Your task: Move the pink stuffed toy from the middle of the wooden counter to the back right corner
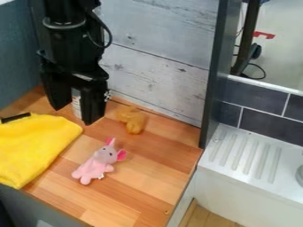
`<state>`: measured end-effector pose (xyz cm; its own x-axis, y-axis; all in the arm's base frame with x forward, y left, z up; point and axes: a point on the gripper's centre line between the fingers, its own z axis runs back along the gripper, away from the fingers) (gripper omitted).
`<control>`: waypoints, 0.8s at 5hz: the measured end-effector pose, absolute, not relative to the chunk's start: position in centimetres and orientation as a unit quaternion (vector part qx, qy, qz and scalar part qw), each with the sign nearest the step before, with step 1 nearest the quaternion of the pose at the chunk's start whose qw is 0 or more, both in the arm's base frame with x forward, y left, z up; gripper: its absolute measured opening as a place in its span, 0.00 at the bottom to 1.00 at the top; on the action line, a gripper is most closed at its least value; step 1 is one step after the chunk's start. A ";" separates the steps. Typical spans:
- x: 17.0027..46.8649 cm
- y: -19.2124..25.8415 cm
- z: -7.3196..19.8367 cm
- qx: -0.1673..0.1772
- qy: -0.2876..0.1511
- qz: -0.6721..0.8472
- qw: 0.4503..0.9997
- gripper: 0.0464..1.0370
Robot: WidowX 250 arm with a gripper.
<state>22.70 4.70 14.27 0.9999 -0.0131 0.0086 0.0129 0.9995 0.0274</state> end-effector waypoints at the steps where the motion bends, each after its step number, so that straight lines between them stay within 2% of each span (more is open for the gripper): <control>1: 22.6 4.7 13.6 0.012 0.006 -0.008 1.000 0.96; 2: 23.8 5.4 11.2 0.027 0.016 -0.023 0.999 0.96; 3: 24.8 5.4 8.3 0.049 0.044 -0.043 0.997 0.96; 4: 25.6 5.3 6.2 0.042 0.067 -0.059 0.995 0.96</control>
<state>25.61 5.25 6.22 0.9841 -0.1121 -0.1379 0.1234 0.9895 0.0759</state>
